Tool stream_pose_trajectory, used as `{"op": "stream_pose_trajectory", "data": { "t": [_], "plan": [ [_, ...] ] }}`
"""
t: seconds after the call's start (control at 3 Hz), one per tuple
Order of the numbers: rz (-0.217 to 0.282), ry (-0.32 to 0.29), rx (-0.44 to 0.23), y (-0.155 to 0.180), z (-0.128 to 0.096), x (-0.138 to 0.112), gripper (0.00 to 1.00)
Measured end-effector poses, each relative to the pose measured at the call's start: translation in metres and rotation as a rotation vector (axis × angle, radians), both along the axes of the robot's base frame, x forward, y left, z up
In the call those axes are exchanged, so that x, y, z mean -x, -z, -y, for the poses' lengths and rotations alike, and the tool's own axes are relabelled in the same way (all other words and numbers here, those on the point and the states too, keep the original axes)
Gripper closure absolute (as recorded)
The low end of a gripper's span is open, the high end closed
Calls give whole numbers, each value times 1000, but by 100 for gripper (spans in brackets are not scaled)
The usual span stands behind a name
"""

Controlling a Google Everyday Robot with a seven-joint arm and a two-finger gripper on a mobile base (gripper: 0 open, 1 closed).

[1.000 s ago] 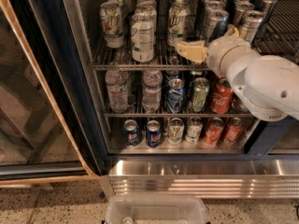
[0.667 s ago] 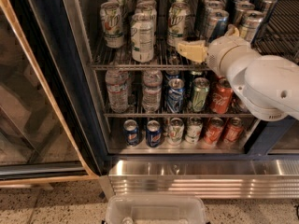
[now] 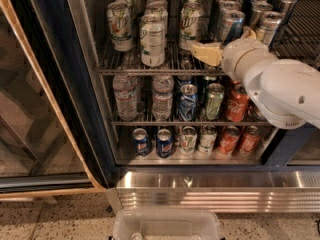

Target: Pick redbull can from top shelf of fridge

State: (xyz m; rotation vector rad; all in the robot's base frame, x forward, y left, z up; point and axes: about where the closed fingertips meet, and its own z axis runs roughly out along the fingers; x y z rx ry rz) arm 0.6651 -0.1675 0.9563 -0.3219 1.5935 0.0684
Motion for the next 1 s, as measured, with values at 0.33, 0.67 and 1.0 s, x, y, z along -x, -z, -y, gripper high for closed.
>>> {"op": "stream_pose_trajectory", "data": {
  "t": [0.33,0.67,1.0],
  "plan": [
    [0,2,-1,0,0,0,22],
    [0,8,-5,1,2,-1,24],
    [0,14,-8,2,3,-2,31]
  ]
}}
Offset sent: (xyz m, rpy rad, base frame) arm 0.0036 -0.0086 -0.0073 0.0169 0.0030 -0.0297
